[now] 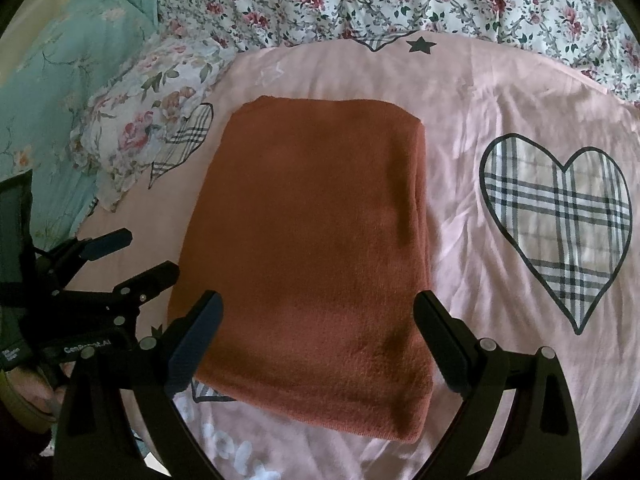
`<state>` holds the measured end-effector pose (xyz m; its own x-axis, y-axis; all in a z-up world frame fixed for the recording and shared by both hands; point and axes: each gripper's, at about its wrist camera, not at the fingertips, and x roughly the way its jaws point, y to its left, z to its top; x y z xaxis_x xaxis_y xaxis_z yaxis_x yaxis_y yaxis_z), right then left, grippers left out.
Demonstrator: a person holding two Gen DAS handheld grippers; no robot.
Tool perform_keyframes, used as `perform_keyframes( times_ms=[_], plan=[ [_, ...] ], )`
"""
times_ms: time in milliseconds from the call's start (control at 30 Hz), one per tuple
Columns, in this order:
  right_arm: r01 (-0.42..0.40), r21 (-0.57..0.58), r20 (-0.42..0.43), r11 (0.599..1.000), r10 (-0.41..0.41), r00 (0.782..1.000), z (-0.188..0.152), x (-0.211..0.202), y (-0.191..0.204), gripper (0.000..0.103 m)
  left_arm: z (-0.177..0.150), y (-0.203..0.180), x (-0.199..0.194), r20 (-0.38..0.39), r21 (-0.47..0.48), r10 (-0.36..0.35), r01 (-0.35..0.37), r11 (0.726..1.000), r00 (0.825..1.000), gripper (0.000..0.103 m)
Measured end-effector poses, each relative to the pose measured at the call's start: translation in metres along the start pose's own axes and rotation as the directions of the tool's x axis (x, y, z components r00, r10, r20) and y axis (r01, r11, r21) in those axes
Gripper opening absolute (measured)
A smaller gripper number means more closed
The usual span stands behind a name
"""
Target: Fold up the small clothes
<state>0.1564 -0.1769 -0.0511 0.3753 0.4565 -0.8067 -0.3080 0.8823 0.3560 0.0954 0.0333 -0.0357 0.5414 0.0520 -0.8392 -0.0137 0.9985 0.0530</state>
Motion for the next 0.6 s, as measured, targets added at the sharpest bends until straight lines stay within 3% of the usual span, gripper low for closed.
perform_keyframes(
  times_ms=[333,600],
  plan=[
    [-0.001,0.003,0.01,1.0,0.0,1.0,-0.0016,-0.0033,-0.0005,0.096,-0.0009,-0.0052,-0.0069,0.042,0.012,0.032,-0.032,0.999,0.999,0.092],
    [0.003,0.001,0.012,1.0,-0.003,1.0,-0.0043,0.0014,0.0006,0.096,-0.0045,-0.0055,0.0005,-0.007,-0.033,-0.026,0.026,0.999,1.0,0.092]
  ],
)
